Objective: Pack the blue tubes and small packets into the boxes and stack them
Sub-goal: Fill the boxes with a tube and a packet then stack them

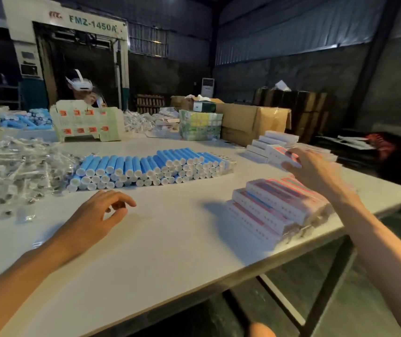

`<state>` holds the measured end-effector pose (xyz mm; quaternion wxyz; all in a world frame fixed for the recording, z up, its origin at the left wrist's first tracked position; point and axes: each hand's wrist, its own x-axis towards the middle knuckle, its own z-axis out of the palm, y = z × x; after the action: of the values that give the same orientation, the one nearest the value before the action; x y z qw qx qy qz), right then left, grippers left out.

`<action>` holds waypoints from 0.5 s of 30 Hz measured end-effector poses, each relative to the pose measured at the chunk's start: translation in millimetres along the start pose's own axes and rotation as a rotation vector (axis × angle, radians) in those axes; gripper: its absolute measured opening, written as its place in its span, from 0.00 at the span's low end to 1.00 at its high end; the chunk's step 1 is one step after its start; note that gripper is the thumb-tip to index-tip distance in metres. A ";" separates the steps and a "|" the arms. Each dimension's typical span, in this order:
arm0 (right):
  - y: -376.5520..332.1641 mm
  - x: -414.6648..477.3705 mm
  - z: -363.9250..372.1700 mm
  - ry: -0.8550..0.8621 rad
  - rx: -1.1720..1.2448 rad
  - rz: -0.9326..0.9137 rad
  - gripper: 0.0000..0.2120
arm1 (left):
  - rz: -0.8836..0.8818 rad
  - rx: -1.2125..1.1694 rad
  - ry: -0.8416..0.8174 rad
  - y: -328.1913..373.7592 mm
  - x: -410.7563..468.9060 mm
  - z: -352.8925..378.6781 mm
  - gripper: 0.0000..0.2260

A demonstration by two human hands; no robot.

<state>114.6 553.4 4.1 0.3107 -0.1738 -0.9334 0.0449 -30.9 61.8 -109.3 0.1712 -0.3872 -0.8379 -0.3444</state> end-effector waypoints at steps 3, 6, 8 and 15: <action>38.0 8.2 0.3 -0.045 -0.119 0.117 0.18 | 0.002 -0.004 -0.012 -1.6 -0.3 0.0 0.13; 60.8 6.8 3.8 -0.110 -0.200 0.219 0.20 | -0.004 -0.011 -0.034 -9.2 -0.4 2.8 0.15; 67.7 4.5 4.6 -0.143 -0.228 0.241 0.20 | -0.010 -0.005 -0.060 -16.5 -1.0 5.5 0.15; 79.4 -0.1 -0.1 -0.200 -0.296 0.239 0.22 | -0.036 0.038 -0.113 -34.9 -1.5 10.2 0.13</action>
<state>138.3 627.7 -11.1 0.1802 -0.3217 -0.9287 -0.0394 -56.9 52.2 -132.9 0.1245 -0.3876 -0.8595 -0.3090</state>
